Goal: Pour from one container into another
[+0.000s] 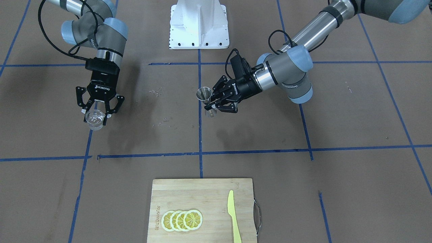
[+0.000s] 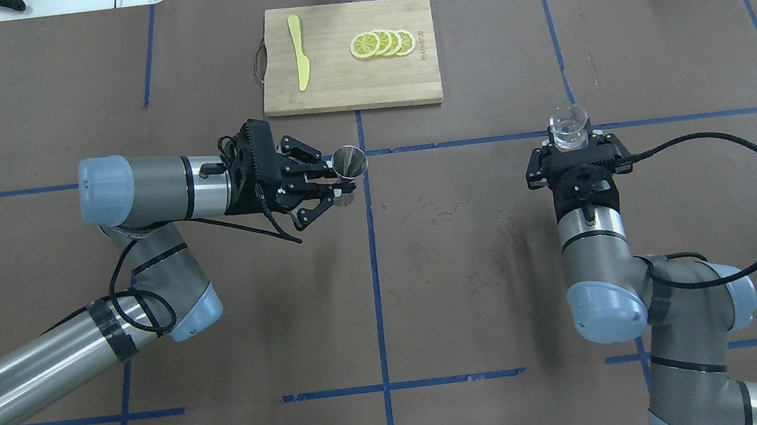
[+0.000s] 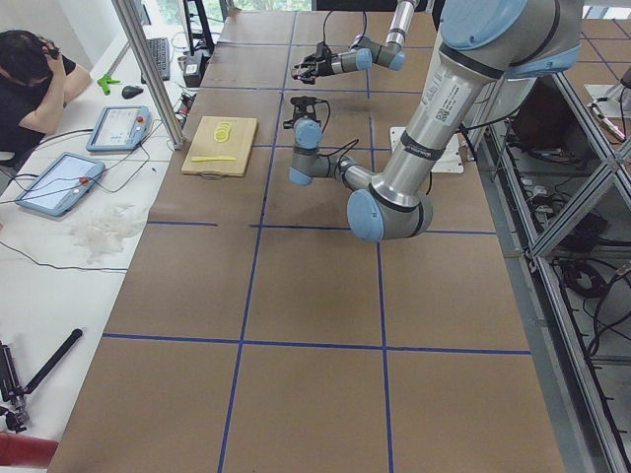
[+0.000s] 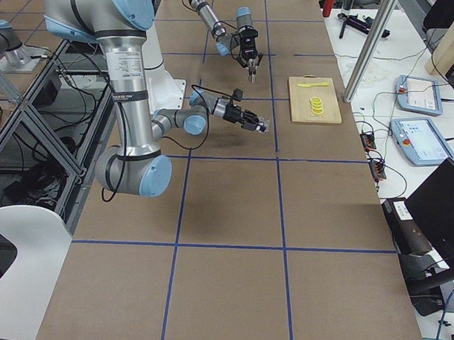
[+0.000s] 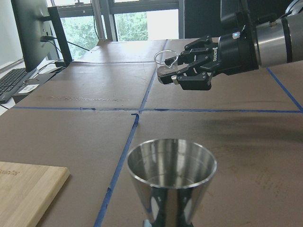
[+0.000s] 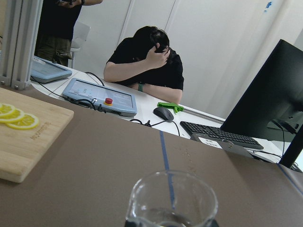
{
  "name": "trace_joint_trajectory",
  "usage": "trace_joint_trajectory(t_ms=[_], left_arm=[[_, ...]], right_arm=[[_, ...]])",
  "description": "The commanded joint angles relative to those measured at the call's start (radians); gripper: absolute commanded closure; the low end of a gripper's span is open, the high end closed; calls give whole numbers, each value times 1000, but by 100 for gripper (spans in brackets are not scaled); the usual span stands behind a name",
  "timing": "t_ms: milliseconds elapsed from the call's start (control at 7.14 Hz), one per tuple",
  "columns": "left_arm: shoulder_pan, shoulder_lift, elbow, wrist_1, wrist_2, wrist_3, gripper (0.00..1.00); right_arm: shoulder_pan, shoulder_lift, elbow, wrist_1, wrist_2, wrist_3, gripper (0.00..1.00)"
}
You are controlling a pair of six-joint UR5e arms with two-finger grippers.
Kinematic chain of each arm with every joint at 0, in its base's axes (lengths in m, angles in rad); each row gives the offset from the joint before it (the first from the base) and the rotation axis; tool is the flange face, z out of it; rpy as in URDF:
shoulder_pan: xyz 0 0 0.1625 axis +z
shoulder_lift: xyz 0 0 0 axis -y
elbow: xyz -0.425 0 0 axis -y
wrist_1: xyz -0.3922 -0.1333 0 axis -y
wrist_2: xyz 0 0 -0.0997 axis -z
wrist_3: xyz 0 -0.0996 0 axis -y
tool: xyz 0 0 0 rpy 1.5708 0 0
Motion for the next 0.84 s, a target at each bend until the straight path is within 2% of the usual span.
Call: trace_joint_trajectory(t_ms=[0, 420, 700], left_arm=[[0, 0, 0, 0, 1, 0, 100], [6, 0, 0, 0, 1, 0, 100], [8, 0, 0, 2, 1, 0, 100]], right_arm=[[0, 53, 12, 0, 2, -90, 100], [-5, 184, 7, -32, -7, -109, 100], [-7, 256, 16, -171, -15, -112, 100]])
